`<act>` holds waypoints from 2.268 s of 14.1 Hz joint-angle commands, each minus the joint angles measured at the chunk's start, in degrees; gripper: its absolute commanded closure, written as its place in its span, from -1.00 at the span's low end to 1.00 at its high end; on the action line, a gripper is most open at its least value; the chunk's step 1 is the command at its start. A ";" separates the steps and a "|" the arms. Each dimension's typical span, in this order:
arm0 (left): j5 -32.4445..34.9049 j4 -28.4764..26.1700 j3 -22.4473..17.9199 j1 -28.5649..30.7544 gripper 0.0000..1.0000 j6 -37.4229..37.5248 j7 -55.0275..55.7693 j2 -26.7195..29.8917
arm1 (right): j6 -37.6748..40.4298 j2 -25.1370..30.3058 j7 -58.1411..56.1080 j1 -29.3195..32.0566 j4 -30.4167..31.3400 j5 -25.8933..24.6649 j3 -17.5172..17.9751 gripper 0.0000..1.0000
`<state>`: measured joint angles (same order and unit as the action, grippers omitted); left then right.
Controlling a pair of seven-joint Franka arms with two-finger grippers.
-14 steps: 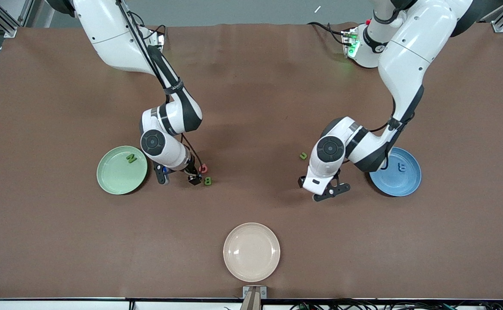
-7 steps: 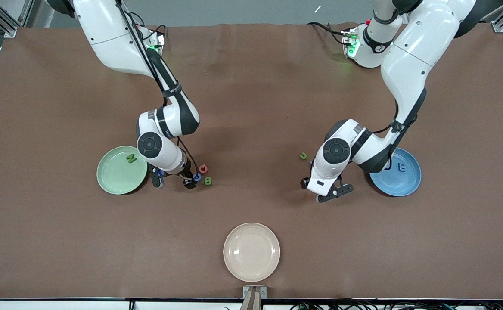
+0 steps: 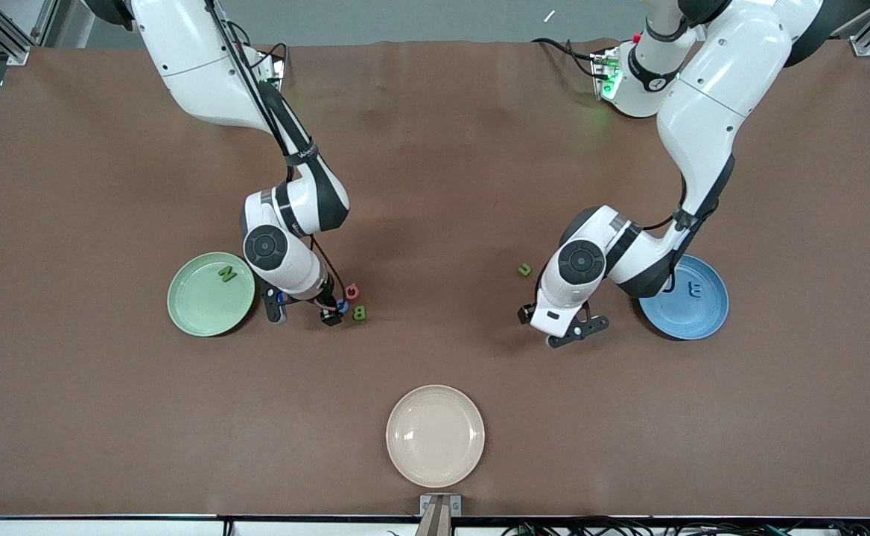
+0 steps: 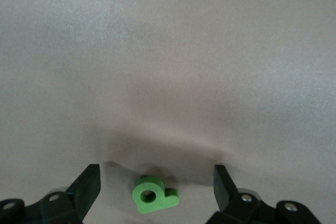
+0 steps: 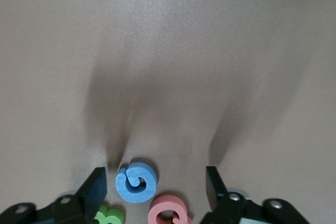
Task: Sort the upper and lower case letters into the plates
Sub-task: 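Move the left gripper to the green p while the right gripper reaches the G, then grasp the p with the left gripper while the right gripper carries the G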
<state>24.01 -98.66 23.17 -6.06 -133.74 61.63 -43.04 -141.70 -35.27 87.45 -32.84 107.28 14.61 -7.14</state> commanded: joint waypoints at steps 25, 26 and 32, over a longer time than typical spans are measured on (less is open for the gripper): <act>-2.92 -2.06 0.73 0.18 -0.40 -0.65 0.59 0.85 | 19.06 -1.38 -11.66 3.74 -7.87 -4.67 -1.21 1.00; -2.92 -2.06 0.73 0.18 -0.37 -0.56 0.59 0.94 | 22.49 -0.51 -15.26 4.62 -8.05 -5.11 -1.56 1.00; -3.97 -2.06 0.73 0.26 -0.21 -0.56 0.59 0.85 | 24.46 5.29 -31.17 10.86 -2.17 -6.78 -3.23 1.00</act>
<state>21.13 -99.27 23.89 -6.03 -134.40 61.78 -42.93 -116.75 -33.87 61.01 -24.55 100.41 8.74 -11.07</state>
